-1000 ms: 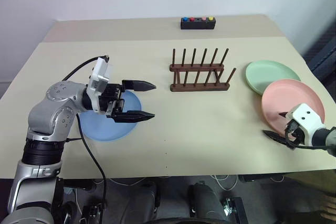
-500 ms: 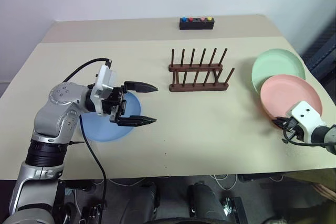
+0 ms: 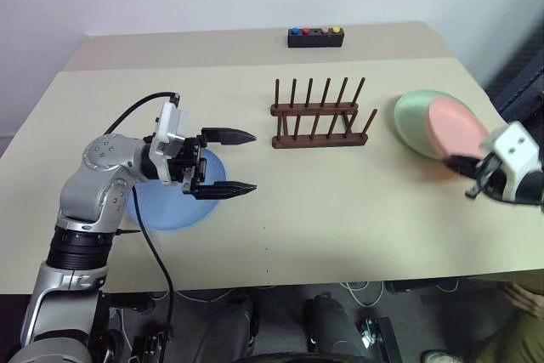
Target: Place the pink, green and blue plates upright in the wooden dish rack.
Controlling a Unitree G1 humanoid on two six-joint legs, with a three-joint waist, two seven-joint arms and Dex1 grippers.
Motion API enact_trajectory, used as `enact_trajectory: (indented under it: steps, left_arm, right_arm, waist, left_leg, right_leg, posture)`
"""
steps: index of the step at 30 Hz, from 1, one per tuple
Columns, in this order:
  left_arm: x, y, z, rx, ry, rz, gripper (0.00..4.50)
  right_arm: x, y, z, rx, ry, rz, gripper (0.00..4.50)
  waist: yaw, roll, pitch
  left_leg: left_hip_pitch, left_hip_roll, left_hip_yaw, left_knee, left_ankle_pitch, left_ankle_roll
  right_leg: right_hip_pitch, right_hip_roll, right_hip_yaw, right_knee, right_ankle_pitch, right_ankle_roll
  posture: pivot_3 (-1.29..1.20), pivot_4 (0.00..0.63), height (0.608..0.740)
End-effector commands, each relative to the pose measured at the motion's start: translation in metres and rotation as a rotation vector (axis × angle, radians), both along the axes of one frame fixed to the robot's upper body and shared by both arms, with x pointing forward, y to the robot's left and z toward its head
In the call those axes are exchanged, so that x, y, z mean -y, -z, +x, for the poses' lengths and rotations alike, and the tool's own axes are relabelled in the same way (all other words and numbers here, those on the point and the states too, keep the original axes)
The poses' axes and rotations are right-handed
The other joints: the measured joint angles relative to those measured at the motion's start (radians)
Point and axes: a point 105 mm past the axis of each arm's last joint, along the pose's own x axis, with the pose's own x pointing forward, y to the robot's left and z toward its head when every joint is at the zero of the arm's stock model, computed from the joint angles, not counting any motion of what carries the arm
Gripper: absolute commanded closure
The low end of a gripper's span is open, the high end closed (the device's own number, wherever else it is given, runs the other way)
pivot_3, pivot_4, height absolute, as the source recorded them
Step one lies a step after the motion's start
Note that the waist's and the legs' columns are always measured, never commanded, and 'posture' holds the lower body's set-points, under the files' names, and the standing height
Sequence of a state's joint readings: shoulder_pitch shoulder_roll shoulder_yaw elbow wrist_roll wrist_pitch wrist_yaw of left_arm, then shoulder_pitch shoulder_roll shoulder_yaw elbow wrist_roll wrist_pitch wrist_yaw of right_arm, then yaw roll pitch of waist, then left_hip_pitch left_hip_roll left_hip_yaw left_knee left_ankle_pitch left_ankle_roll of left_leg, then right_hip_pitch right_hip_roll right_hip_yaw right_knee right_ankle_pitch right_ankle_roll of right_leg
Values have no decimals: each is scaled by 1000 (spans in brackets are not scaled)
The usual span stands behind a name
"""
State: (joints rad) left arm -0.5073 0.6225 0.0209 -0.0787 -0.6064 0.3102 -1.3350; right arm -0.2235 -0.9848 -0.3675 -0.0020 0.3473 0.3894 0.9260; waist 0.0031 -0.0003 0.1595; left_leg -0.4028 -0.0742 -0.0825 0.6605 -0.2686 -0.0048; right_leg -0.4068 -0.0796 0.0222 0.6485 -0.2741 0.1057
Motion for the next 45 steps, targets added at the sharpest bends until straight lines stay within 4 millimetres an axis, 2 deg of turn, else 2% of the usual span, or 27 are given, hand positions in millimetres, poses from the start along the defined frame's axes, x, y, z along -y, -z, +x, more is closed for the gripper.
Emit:
enact_trajectory:
  steps: [1,8,11,14,19,21,25,34,45]
  left_arm:
    - [-6,-14,6,61,-67,-35,0]
    - [-8,-13,8,78,-148,-57,0]
    - [-10,-13,7,74,-177,-70,0]
    - [-12,-15,3,71,-202,-84,0]
    - [-15,-12,-6,60,-238,-86,0]
    - [-17,-12,-9,59,-253,-86,0]
    - [-19,-11,-13,55,-277,-88,0]
    - [-19,-11,-16,52,-287,-84,0]
    - [-16,-9,-13,52,-273,-75,0]
  right_arm:
    - [-13,-42,5,126,-42,125,4470]
    - [-44,-83,31,196,-197,532,4470]
    - [-56,-93,42,176,-306,720,4470]
    - [-69,-102,45,129,-437,844,4470]
    - [-72,-112,46,45,-576,1011,4470]
    - [-73,-112,47,14,-604,1041,4470]
    - [-70,-100,53,-41,-595,1029,4470]
    - [-58,-88,64,-73,-546,1029,4470]
    - [-47,-46,76,-149,-413,1066,4470]
  waist:
    - [2,0,0]
    - [6,0,0]
    - [2,0,0]
    - [3,0,0]
    - [7,0,1]
    - [7,0,1]
    - [6,0,1]
    - [2,1,1]
    - [3,1,1]
  left_leg:
    - [0,0,0,0,0,0]
    - [-1,0,0,1,0,0]
    - [-1,0,0,0,0,0]
    - [-2,0,0,0,0,0]
    - [-4,0,0,0,0,0]
    - [-4,0,0,0,0,0]
    - [-4,-1,0,0,0,0]
    - [-4,-1,1,-1,0,0]
    - [-4,-1,1,-1,0,0]
  right_leg:
    - [0,0,0,0,0,0]
    - [0,-1,0,-1,0,0]
    - [-1,-1,0,0,0,0]
    - [-2,-1,0,0,0,0]
    - [-4,-2,0,-1,0,0]
    - [-4,-2,0,-1,0,0]
    - [-4,-2,0,-1,0,0]
    - [-5,-1,1,-1,0,0]
    - [-5,-2,1,-1,0,0]
  posture:
    - [0,150,740]
    - [0,150,740]
    - [0,150,740]
    - [0,150,740]
    - [0,150,740]
    - [0,150,740]
    - [0,150,740]
    - [0,150,740]
    - [0,150,740]
